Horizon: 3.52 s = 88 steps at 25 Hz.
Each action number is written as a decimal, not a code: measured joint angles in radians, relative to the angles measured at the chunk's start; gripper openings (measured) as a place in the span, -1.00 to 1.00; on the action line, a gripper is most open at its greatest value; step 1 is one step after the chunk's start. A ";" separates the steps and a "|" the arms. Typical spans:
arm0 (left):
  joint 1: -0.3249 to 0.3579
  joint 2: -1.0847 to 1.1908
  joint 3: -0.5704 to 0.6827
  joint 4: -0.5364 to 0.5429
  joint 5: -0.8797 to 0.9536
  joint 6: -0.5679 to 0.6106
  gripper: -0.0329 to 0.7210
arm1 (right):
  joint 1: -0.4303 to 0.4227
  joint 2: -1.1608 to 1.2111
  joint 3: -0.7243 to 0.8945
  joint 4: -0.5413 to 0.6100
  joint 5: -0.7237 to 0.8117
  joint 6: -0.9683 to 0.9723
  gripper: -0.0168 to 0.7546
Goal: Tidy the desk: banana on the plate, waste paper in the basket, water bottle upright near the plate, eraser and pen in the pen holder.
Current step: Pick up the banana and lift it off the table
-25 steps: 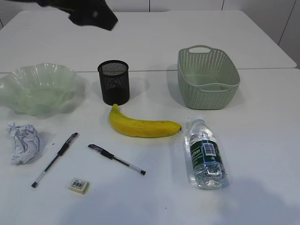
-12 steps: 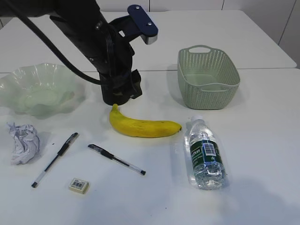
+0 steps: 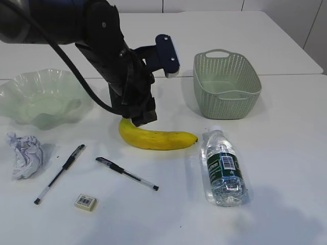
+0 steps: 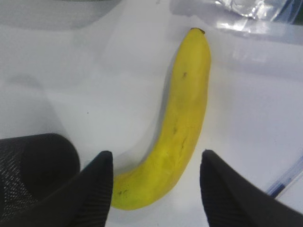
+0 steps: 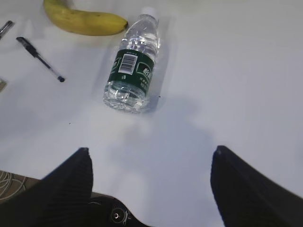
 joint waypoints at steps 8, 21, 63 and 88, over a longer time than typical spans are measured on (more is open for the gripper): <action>0.000 0.084 0.000 -0.021 -0.045 0.144 0.19 | 0.035 0.039 0.000 0.006 0.000 -0.025 0.53; 0.000 0.170 -0.002 0.024 -0.170 0.223 0.38 | 0.088 0.039 0.000 0.010 0.005 -0.041 0.53; 0.000 0.256 -0.008 -0.020 -0.171 0.330 -0.06 | 0.130 0.039 0.000 0.010 0.007 -0.051 0.53; 0.000 -0.001 -0.008 -0.129 0.005 0.311 -0.26 | 0.130 0.039 0.000 0.010 0.007 -0.051 0.53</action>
